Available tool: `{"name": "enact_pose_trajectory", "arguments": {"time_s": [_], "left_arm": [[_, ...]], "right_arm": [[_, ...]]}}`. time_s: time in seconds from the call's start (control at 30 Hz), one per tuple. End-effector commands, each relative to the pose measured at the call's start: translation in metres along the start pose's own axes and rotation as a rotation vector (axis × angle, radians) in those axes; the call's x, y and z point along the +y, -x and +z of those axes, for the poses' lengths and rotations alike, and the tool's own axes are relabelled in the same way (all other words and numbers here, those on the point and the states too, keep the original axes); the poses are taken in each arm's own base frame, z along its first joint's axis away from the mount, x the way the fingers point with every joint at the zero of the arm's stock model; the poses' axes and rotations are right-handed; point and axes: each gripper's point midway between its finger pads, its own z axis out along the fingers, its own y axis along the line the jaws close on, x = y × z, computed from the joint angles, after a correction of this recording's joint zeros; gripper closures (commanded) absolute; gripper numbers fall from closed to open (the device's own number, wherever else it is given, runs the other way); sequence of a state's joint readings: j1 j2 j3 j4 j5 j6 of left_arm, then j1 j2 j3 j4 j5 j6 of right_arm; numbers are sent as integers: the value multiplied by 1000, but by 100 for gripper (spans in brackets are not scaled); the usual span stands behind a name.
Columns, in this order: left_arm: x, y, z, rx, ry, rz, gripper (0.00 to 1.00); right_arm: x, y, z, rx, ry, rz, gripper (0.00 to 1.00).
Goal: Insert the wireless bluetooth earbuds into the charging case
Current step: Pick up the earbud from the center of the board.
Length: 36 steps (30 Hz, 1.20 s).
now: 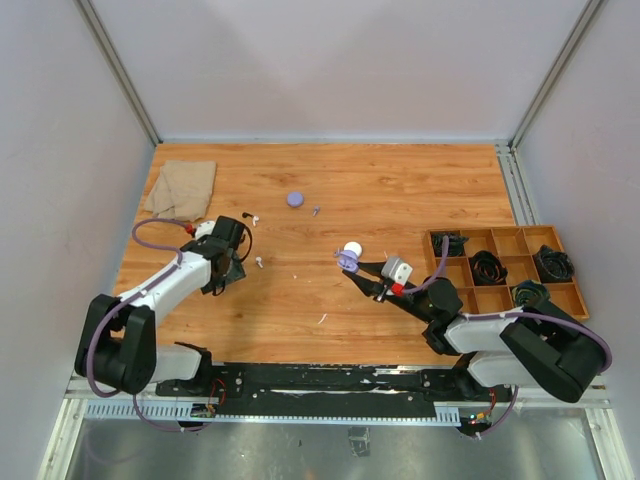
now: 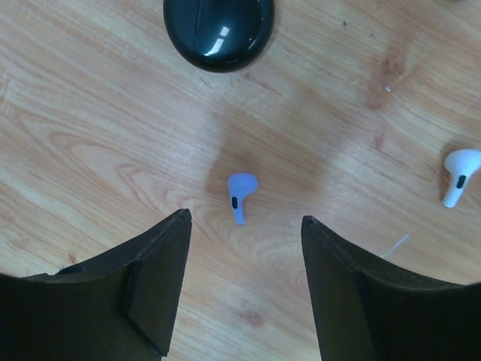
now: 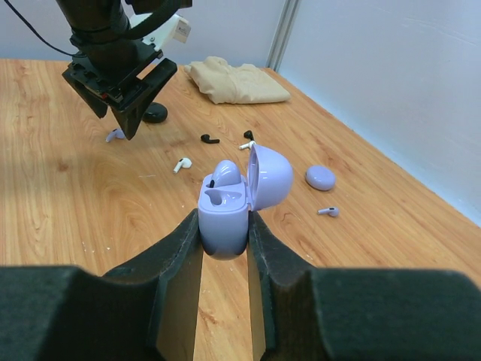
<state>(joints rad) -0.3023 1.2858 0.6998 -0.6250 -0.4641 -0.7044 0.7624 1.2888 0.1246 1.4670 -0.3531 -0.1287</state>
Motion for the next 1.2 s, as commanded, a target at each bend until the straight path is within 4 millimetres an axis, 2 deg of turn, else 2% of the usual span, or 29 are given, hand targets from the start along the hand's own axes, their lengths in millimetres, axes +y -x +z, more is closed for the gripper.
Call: {"name": "enact_pose_trajectory", "arguments": {"time_s": [0.0,0.27,0.73,1.17], "left_arm": [[-7,9,7,24,-37,4,36],[-6,10,19,71,-42,13,48],[-1,7,28,110,-32,31,58],[-5,-8,33,169,-59,43,68]], "right_arm": [[-2,9,-1,-30,-23,-70,99],[-2,10,-2,-34,-25,-75,99],[-1,11,-2,-40,-23,-79,99],[0,11,-2,-41,-17,-91,99]]}}
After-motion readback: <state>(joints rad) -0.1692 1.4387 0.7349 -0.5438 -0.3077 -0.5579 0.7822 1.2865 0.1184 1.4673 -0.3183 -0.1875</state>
